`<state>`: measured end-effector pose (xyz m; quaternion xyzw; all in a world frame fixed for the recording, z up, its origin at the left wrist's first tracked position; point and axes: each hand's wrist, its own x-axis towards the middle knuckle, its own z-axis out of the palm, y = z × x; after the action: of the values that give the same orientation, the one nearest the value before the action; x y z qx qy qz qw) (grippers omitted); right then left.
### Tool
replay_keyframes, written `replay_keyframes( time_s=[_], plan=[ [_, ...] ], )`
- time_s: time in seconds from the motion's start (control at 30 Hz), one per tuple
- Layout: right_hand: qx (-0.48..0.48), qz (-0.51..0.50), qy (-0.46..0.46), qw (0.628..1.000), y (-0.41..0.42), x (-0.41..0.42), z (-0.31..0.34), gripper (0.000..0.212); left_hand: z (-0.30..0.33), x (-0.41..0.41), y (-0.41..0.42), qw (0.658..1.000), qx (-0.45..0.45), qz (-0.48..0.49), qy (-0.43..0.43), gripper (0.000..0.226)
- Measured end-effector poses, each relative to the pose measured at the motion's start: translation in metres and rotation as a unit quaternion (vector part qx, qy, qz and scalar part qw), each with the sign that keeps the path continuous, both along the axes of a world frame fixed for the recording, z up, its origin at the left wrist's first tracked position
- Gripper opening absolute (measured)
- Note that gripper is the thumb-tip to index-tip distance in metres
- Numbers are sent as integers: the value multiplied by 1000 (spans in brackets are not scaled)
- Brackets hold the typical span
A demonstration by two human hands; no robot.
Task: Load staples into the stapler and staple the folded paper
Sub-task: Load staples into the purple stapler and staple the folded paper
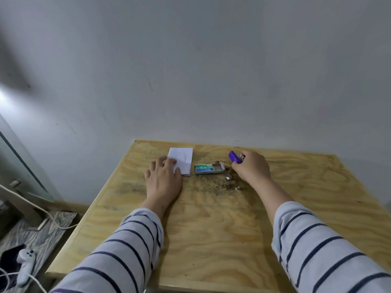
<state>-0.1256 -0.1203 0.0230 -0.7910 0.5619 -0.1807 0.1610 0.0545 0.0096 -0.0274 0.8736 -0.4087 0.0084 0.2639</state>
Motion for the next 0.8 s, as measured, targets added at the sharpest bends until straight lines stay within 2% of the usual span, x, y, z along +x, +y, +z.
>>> replay_keyframes(
  time_s=[0.3,0.4,0.53,0.8],
  plan=[
    [-54,-3,30,998,-6,9,-19,34,-4,-2,-2,998,-24,-33,-38,41],
    [-123,29,35,991,2,6,-15,26,0,-7,-2,991,-43,-71,-103,38],
    [-176,95,11,980,19,2,-19,28,5,-13,-5,972,-49,-129,-191,32],
    [-162,144,101,971,34,4,-27,40,11,-33,-20,974,31,-129,-182,30]
  ],
)
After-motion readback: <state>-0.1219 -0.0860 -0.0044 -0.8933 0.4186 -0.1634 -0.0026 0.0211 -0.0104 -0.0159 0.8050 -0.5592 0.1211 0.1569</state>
